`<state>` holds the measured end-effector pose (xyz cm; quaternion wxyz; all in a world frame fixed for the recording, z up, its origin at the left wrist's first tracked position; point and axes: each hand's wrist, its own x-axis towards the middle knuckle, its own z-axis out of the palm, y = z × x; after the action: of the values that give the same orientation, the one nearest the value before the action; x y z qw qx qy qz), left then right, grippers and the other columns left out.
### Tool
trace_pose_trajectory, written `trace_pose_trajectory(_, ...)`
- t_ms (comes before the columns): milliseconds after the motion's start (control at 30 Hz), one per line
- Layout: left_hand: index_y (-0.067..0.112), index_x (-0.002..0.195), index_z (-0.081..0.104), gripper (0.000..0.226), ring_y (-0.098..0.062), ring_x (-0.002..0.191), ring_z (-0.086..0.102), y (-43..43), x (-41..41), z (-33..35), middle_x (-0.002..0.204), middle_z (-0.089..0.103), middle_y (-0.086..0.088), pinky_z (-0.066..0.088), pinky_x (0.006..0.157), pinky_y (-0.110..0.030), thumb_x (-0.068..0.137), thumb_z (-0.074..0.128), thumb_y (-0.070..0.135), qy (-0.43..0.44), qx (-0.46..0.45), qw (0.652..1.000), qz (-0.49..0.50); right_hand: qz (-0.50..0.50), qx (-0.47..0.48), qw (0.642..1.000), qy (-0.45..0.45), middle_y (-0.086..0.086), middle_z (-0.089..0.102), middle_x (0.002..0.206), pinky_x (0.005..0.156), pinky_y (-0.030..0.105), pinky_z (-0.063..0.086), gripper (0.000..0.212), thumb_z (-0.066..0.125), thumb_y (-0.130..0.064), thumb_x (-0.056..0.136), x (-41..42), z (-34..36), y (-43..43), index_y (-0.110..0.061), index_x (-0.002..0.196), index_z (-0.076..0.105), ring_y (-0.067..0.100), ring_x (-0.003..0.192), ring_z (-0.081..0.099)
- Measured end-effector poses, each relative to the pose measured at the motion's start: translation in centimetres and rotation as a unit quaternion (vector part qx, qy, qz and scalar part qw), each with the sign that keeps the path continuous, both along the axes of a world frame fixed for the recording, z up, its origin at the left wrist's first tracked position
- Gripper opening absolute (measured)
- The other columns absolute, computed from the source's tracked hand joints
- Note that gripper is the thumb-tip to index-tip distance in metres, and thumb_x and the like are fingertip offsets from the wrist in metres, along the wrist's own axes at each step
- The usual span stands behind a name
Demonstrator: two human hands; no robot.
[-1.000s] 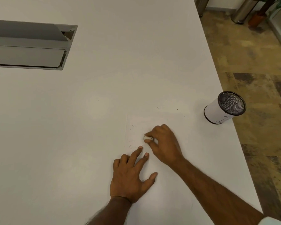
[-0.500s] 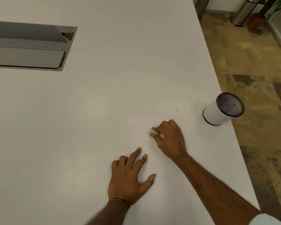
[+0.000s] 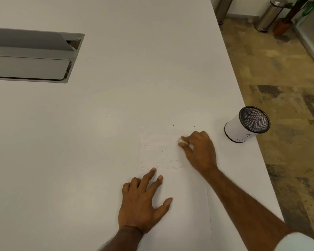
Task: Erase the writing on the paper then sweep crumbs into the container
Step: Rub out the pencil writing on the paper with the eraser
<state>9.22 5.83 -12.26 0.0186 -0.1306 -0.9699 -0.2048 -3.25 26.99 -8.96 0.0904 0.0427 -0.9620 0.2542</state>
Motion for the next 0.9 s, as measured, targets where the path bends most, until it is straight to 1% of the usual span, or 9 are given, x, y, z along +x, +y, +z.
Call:
trace_pose_trajectory(133, 0.032, 0.124, 0.068, 0.06, -0.016, 0.095, 0.05, 0.0, 0.0, 0.0, 0.146, 0.052, 0.009, 0.034, 0.086, -0.037, 0.082, 0.054, 0.072, 0.0, 0.001, 1.0, 0.003, -0.068, -0.041, 0.997, -0.026, 0.003, 0.064, 0.079, 0.07, 0.04, 0.049, 0.011, 0.074, -0.02, 0.081, -1.0, -0.1, -0.3, -0.011, 0.089, 0.073, 0.024, 0.082, 0.054)
trace_pose_trajectory(233, 0.031, 0.123, 0.069, 0.06, -0.016, 0.095, 0.048, 0.1, 0.0, 0.0, 0.145, 0.053, 0.009, 0.033, 0.085, -0.037, 0.081, 0.054, 0.072, 0.002, -0.001, 1.0, 0.001, -0.009, -0.081, 0.996, -0.039, 0.001, 0.065, 0.081, 0.072, 0.034, 0.047, 0.01, 0.074, -0.018, 0.081, 2.0, -0.2, -1.8, -0.013, 0.089, 0.073, 0.02, 0.082, 0.054)
trace_pose_trajectory(300, 0.032, 0.123, 0.069, 0.06, -0.016, 0.095, 0.048, 0.1, 0.0, 0.1, 0.145, 0.053, 0.008, 0.033, 0.085, -0.038, 0.081, 0.054, 0.072, -0.001, -0.002, 1.0, 0.003, 0.049, -0.062, 0.996, -0.049, -0.001, 0.066, 0.082, 0.07, 0.031, 0.048, 0.012, 0.074, -0.018, 0.081, 3.5, -0.2, -2.3, -0.013, 0.091, 0.073, 0.018, 0.081, 0.055)
trace_pose_trajectory(367, 0.032, 0.123, 0.069, 0.06, -0.016, 0.095, 0.048, 0.0, 0.0, 0.1, 0.145, 0.052, 0.009, 0.033, 0.085, -0.037, 0.081, 0.055, 0.072, -0.003, 0.0, 1.0, 0.001, 0.063, -0.034, 0.997, -0.037, -0.001, 0.065, 0.079, 0.067, 0.029, 0.045, 0.013, 0.075, -0.02, 0.081, 2.4, -0.2, -1.7, -0.012, 0.092, 0.073, 0.02, 0.079, 0.054)
trace_pose_trajectory(433, 0.032, 0.124, 0.068, 0.06, -0.016, 0.095, 0.048, 0.1, 0.0, 0.1, 0.146, 0.052, 0.009, 0.032, 0.086, -0.037, 0.081, 0.056, 0.071, -0.004, 0.0, 1.0, -0.002, 0.02, -0.013, 1.0, -0.006, 0.001, 0.064, 0.077, 0.065, 0.032, 0.046, 0.013, 0.075, -0.021, 0.08, 0.2, -0.3, -0.7, -0.013, 0.09, 0.074, 0.024, 0.078, 0.054)
trace_pose_trajectory(567, 0.032, 0.124, 0.068, 0.06, -0.016, 0.096, 0.049, 0.0, 0.0, 0.1, 0.146, 0.051, 0.01, 0.035, 0.086, -0.038, 0.081, 0.056, 0.072, -0.005, 0.0, 1.0, 0.001, -0.063, -0.045, 0.997, -0.014, 0.002, 0.065, 0.08, 0.069, 0.041, 0.05, 0.012, 0.074, -0.023, 0.081, -0.8, -0.5, -0.6, -0.014, 0.089, 0.073, 0.022, 0.083, 0.054)
trace_pose_trajectory(667, 0.031, 0.123, 0.069, 0.06, -0.017, 0.095, 0.049, 0.0, -0.1, 0.1, 0.145, 0.053, 0.008, 0.034, 0.085, -0.038, 0.081, 0.056, 0.071, -0.001, 0.0, 1.0, 0.0, -0.015, -0.058, 0.998, -0.024, 0.001, 0.066, 0.081, 0.069, 0.036, 0.049, 0.013, 0.074, -0.021, 0.081, 2.3, -0.4, -2.2, -0.012, 0.09, 0.073, 0.02, 0.082, 0.054)
trace_pose_trajectory(767, 0.031, 0.123, 0.069, 0.06, -0.017, 0.095, 0.05, 0.0, 0.0, 0.1, 0.145, 0.053, 0.008, 0.032, 0.085, -0.038, 0.081, 0.056, 0.072, -0.005, -0.001, 1.0, 0.0, 0.057, -0.01, 0.998, -0.027, 0.001, 0.067, 0.082, 0.066, 0.032, 0.049, 0.015, 0.073, -0.02, 0.082, 3.9, -0.3, -1.9, -0.011, 0.094, 0.073, 0.02, 0.08, 0.055)
trace_pose_trajectory(900, 0.031, 0.123, 0.069, 0.06, -0.017, 0.096, 0.05, 0.0, 0.0, 0.2, 0.145, 0.053, 0.009, 0.032, 0.087, -0.037, 0.081, 0.055, 0.072, -0.013, 0.004, 1.0, 0.002, -0.023, 0.013, 1.0, 0.003, 0.003, 0.063, 0.078, 0.063, 0.033, 0.046, 0.015, 0.074, -0.02, 0.081, 0.4, -0.3, 0.2, -0.011, 0.093, 0.073, 0.024, 0.078, 0.054)
